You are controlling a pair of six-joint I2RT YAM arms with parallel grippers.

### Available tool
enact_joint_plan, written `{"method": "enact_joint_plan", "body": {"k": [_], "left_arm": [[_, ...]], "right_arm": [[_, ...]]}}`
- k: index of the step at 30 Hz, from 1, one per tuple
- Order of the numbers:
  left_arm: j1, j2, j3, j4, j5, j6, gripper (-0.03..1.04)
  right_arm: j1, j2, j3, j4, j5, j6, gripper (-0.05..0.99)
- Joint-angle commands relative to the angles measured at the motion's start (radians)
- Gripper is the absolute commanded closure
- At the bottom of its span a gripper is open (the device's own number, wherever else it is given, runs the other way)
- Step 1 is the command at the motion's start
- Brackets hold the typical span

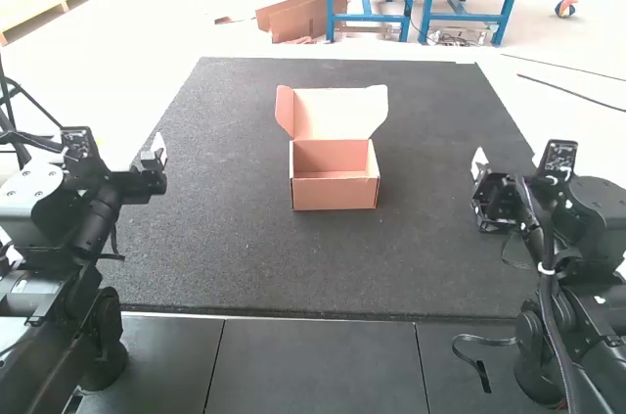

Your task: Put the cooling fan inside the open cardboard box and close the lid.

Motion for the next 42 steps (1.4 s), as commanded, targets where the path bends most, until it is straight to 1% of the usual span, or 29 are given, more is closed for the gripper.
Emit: {"method": "enact_joint_plan", "body": {"k": [1, 3, 5, 8, 11, 13, 16, 18, 20, 22, 23, 24, 25, 27, 30, 31, 33, 35, 37, 39, 40, 42], "left_arm": [[0.006, -0.018, -0.006, 0.075, 0.021, 0.020, 0.04], [0.006, -0.018, 0.001, 0.116, 0.022, 0.020, 0.04], [0.004, -0.015, 0.019, 0.136, 0.022, 0.021, 0.04], [0.003, 0.005, 0.062, 0.147, 0.028, 0.023, 0.04], [0.003, 0.060, 0.120, 0.143, 0.028, 0.024, 0.04], [0.003, 0.118, 0.163, 0.143, 0.028, 0.024, 0.04], [0.004, 0.224, 0.245, 0.139, 0.028, 0.023, 0.04], [0.009, 0.299, 0.315, 0.109, 0.018, 0.023, 0.04], [0.010, 0.364, 0.392, 0.060, 0.001, 0.021, 0.04], [0.007, 0.418, 0.467, -0.015, -0.004, 0.020, 0.04], [0.010, 0.444, 0.504, -0.046, -0.004, 0.020, 0.04], [0.009, 0.465, 0.541, -0.114, -0.002, 0.013, 0.04], [0.004, 0.480, 0.574, -0.177, -0.002, -0.002, 0.04], [0.004, 0.497, 0.639, -0.287, 0.001, -0.039, 0.04], [0.007, 0.516, 0.709, -0.399, 0.001, -0.105, 0.04], [0.007, 0.526, 0.723, -0.436, 0.001, -0.111, 0.04], [0.007, 0.554, 0.729, -0.526, 0.001, -0.123, 0.04], [0.006, 0.568, 0.714, -0.606, -0.002, -0.122, 0.04], [0.003, 0.566, 0.699, -0.660, -0.002, -0.112, 0.04], [0.001, 0.560, 0.699, -0.692, -0.002, -0.099, 0.04], [0.000, 0.560, 0.699, -0.707, -0.002, -0.089, 0.04], [0.000, 0.563, 0.705, -0.730, -0.004, -0.048, 0.04]], "right_arm": [[-0.016, -0.011, 0.006, 0.121, 0.013, 0.008, 0.03], [-0.015, -0.009, 0.042, 0.131, -0.003, 0.008, 0.03], [-0.015, 0.003, 0.084, 0.127, -0.028, 0.008, 0.03], [-0.015, 0.051, 0.144, 0.124, -0.037, 0.008, 0.03], [-0.015, 0.144, 0.214, 0.124, -0.020, 0.008, 0.03], [-0.015, 0.220, 0.274, 0.115, 0.001, 0.008, 0.03], [-0.015, 0.325, 0.378, 0.064, 0.030, 0.008, 0.03], [-0.015, 0.387, 0.463, -0.002, 0.052, 0.008, 0.03], [-0.015, 0.444, 0.547, -0.074, 0.066, 0.009, 0.03], [-0.015, 0.493, 0.624, -0.140, 0.067, 0.008, 0.03], [-0.012, 0.516, 0.662, -0.192, 0.069, 0.008, 0.03], [-0.013, 0.539, 0.699, -0.255, 0.070, -0.006, 0.03], [-0.015, 0.559, 0.733, -0.316, 0.070, -0.028, 0.03], [-0.015, 0.589, 0.793, -0.418, 0.070, -0.035, 0.03], [-0.015, 0.611, 0.839, -0.519, 0.069, -0.018, 0.03], [-0.015, 0.615, 0.834, -0.536, 0.070, -0.012, 0.03], [-0.018, 0.628, 0.816, -0.568, 0.093, 0.006, 0.03], [-0.025, 0.634, 0.805, -0.606, 0.099, 0.006, 0.03], [-0.036, 0.635, 0.799, -0.642, 0.099, -0.003, 0.03], [-0.055, 0.637, 0.797, -0.665, 0.099, -0.054, 0.03], [-0.062, 0.638, 0.794, -0.685, 0.099, -0.095, 0.04], [-0.078, 0.661, 0.799, -0.726, 0.101, -0.169, 0.05]]}}
